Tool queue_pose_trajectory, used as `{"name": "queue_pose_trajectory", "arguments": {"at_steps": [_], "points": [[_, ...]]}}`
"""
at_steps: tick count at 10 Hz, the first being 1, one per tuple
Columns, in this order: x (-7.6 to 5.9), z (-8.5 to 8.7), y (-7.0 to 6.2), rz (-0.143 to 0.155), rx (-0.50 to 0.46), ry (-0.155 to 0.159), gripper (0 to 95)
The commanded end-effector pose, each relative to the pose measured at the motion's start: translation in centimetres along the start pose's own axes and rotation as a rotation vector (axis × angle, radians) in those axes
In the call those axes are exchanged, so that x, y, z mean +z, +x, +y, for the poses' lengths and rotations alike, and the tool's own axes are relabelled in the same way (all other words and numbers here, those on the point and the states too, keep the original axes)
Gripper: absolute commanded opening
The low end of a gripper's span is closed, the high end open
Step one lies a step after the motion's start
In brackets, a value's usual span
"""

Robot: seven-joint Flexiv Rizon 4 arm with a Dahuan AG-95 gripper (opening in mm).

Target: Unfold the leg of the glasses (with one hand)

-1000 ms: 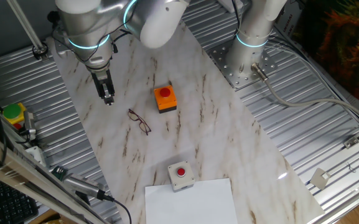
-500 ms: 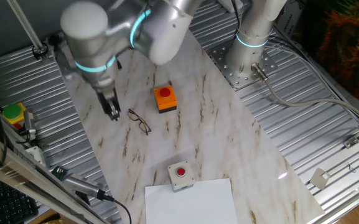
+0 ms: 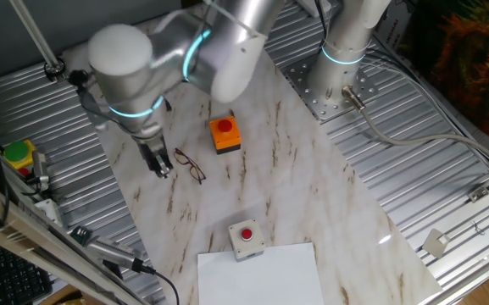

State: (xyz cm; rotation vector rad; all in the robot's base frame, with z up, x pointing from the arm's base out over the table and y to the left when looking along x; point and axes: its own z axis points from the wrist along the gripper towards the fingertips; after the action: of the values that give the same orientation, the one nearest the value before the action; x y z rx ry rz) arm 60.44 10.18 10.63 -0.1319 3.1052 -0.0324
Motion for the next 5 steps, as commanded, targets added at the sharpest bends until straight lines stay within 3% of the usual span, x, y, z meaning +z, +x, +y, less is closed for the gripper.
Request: {"name": "queue_pose_trajectory", "arguments": {"at_steps": [1,5], "points": [[0.3,0.49,-0.12,0.015,-0.026,-0.012,19.0],[1.04,1.33,0.11,0.049,-0.027,-0.02,19.0]]}}
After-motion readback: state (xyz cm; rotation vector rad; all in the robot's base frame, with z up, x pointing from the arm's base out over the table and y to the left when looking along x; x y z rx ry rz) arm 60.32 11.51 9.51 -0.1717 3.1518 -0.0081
